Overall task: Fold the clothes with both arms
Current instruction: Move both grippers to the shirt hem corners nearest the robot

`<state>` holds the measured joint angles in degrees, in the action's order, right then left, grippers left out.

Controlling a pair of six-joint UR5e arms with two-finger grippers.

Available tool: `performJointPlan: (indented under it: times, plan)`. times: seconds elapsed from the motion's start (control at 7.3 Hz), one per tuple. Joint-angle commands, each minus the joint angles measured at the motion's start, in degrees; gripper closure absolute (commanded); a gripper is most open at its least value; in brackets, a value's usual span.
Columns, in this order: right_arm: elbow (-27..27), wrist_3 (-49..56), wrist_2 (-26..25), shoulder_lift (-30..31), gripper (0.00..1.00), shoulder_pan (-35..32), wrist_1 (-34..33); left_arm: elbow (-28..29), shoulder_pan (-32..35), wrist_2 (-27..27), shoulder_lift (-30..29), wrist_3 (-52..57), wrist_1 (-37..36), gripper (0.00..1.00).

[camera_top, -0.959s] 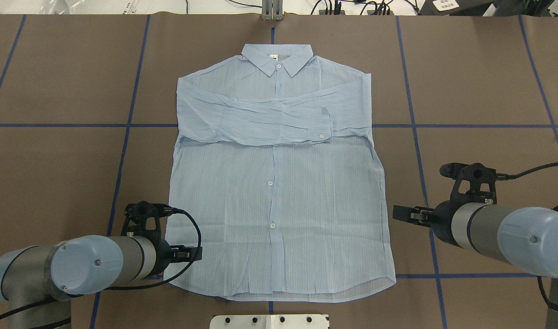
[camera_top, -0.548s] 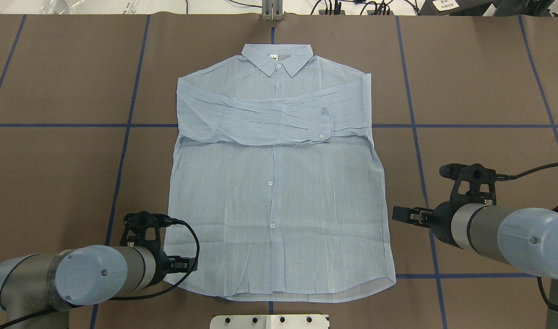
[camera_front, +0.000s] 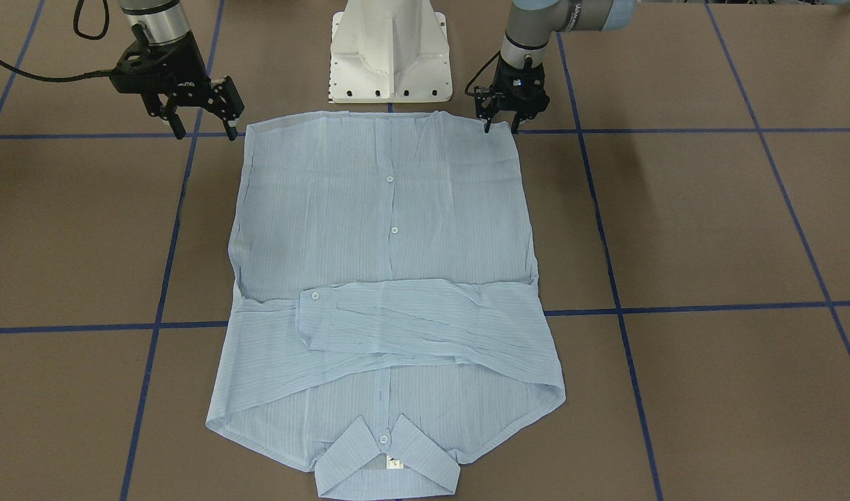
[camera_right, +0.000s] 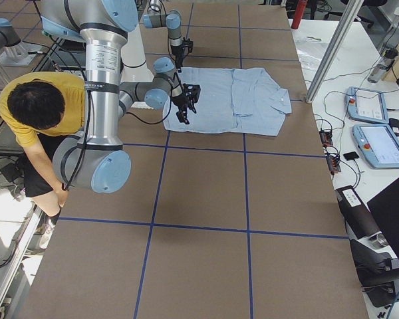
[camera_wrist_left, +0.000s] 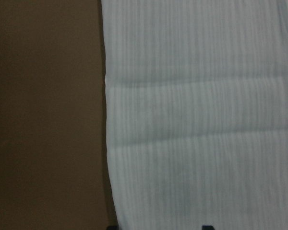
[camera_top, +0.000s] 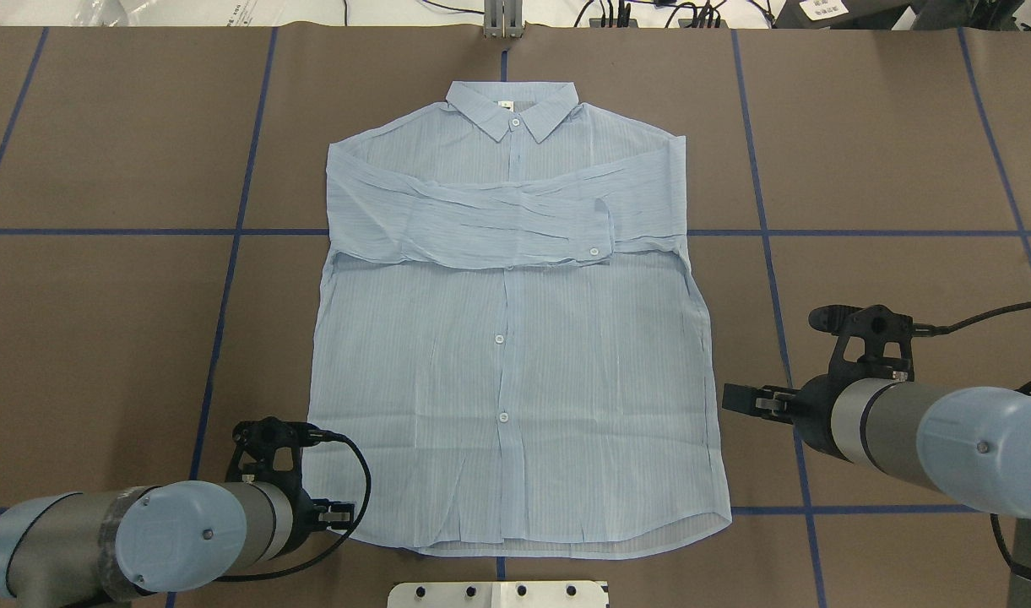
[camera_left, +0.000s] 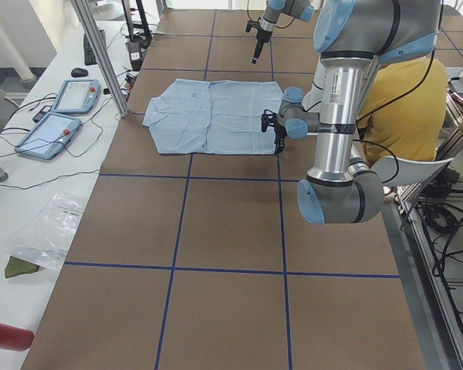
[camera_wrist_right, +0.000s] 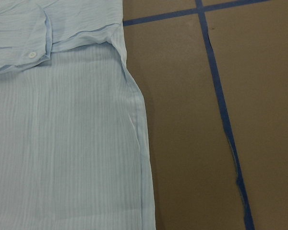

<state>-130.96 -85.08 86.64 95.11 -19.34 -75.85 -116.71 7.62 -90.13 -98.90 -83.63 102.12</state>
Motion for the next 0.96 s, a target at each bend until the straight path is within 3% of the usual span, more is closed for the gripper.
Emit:
performJointPlan:
  times: [0.0,0.14,0.41,0.82]
  plan:
    - [0.09,0.00,-0.07,-0.02,0.00,0.18,-0.08,-0.01,-0.41,0.04,-0.16,-0.49,-0.69,0.78]
    - [0.09,0.00,-0.07,-0.02,0.00,0.27,0.00,-0.19,-0.50,0.04,-0.24,-0.49,-0.69,1.00]
    - [0.09,0.18,0.11,0.42,0.00,0.35,2.62,-2.46,-0.15,0.04,0.02,-0.49,-0.69,1.00]
    - [0.44,0.00,-0.07,8.30,0.00,1.84,11.74,-2.83,-0.24,0.13,-0.60,-0.49,-0.69,1.00]
